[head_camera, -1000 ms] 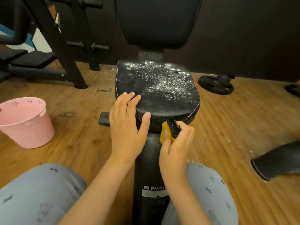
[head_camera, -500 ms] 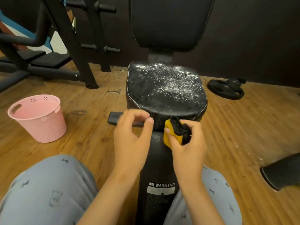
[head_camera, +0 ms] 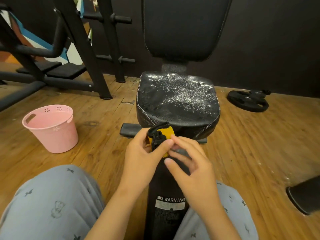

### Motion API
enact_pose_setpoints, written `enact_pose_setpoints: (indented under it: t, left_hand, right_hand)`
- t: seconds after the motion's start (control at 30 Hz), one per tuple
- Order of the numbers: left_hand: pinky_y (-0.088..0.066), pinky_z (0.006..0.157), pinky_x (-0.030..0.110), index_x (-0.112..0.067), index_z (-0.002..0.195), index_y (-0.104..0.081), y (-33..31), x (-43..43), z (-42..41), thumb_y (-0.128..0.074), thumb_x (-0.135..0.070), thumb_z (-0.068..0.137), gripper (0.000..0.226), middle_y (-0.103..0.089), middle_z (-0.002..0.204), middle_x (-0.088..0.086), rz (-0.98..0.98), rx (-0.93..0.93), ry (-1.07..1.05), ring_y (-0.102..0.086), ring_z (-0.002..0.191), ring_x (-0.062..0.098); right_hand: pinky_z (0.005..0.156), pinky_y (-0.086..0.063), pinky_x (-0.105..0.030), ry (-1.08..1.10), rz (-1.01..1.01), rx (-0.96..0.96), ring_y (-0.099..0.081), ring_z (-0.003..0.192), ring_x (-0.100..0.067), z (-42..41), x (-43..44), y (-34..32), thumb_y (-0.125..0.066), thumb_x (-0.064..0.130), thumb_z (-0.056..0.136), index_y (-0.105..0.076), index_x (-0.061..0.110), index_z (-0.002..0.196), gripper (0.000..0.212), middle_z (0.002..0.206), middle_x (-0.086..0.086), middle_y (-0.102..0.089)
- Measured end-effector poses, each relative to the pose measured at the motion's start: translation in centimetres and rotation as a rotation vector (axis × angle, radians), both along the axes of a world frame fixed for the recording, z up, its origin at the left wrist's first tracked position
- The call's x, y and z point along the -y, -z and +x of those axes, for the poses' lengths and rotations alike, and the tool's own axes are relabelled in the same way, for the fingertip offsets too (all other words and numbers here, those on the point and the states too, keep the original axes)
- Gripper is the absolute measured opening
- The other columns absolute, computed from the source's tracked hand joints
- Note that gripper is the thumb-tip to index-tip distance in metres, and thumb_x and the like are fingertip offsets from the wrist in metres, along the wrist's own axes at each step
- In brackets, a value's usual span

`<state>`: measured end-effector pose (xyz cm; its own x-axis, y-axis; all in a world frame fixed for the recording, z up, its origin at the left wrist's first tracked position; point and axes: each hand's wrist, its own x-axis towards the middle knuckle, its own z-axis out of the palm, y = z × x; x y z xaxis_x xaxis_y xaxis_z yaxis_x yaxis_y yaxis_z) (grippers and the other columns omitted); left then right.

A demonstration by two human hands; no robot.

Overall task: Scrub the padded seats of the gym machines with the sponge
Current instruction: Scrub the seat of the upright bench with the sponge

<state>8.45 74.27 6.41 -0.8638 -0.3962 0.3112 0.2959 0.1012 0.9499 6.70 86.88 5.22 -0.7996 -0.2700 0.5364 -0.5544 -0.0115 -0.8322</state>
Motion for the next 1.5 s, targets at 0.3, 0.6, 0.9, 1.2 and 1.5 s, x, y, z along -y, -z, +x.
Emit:
enact_pose_setpoints:
  t: [0.3,0.6,0.9,1.2,1.5]
  left_hand:
    - [-0.048,0.067,0.016,-0.023,0.090,-0.066,-0.9,-2.1,-2.3,-0.079,-0.029,0.075,0.021,-0.067,0.081,-0.011,-0.190,-0.097,-0.332,-0.063,0.079,0.003]
    - [-0.037,0.067,0.006,-0.023,0.085,-0.062,2.2,-3.1,-2.1,-0.081,-0.024,0.074,0.022,-0.056,0.079,-0.013,-0.429,-0.047,-0.402,-0.054,0.080,-0.005]
    - [-0.038,0.064,0.011,-0.019,0.083,-0.060,0.8,-3.8,-2.9,-0.077,-0.032,0.077,0.022,-0.057,0.078,-0.009,-0.407,-0.040,-0.457,-0.052,0.074,0.004]
    - [-0.049,0.068,0.029,-0.020,0.084,-0.061,2.5,-3.0,-2.7,-0.082,-0.024,0.075,0.023,-0.061,0.079,-0.009,-0.308,-0.065,-0.362,-0.059,0.078,0.009]
    - [-0.046,0.085,0.016,-0.022,0.106,-0.064,2.9,-2.5,-2.6,-0.076,-0.022,0.081,0.028,-0.063,0.101,-0.008,-0.114,-0.102,-0.446,-0.059,0.098,0.004]
  right_hand:
    - [0.089,-0.031,-0.013,0.584,0.213,-0.381,-0.045,0.097,-0.011,-9.9,0.0,-2.0,-0.044,0.012,0.097,-0.063,0.010,0.101,0.020,0.098,0.002,-0.060]
    - [0.091,-0.028,-0.013,0.645,0.176,-0.454,-0.043,0.098,-0.015,-10.6,0.6,-0.4,-0.036,0.007,0.096,-0.062,0.003,0.103,0.028,0.099,-0.007,-0.059]
    - [0.090,-0.029,-0.016,0.623,0.193,-0.468,-0.043,0.097,-0.014,-10.6,0.3,-0.3,-0.036,0.005,0.097,-0.061,0.003,0.102,0.026,0.099,-0.006,-0.058]
    - [0.090,-0.029,-0.015,0.630,0.173,-0.469,-0.044,0.097,-0.015,-10.7,0.5,-0.2,-0.035,0.006,0.097,-0.062,0.003,0.101,0.027,0.097,-0.007,-0.058]
    - [0.088,-0.027,-0.012,0.636,0.182,-0.466,-0.044,0.094,-0.015,-10.6,0.5,-0.3,-0.035,0.006,0.097,-0.061,0.003,0.099,0.027,0.095,-0.007,-0.058]
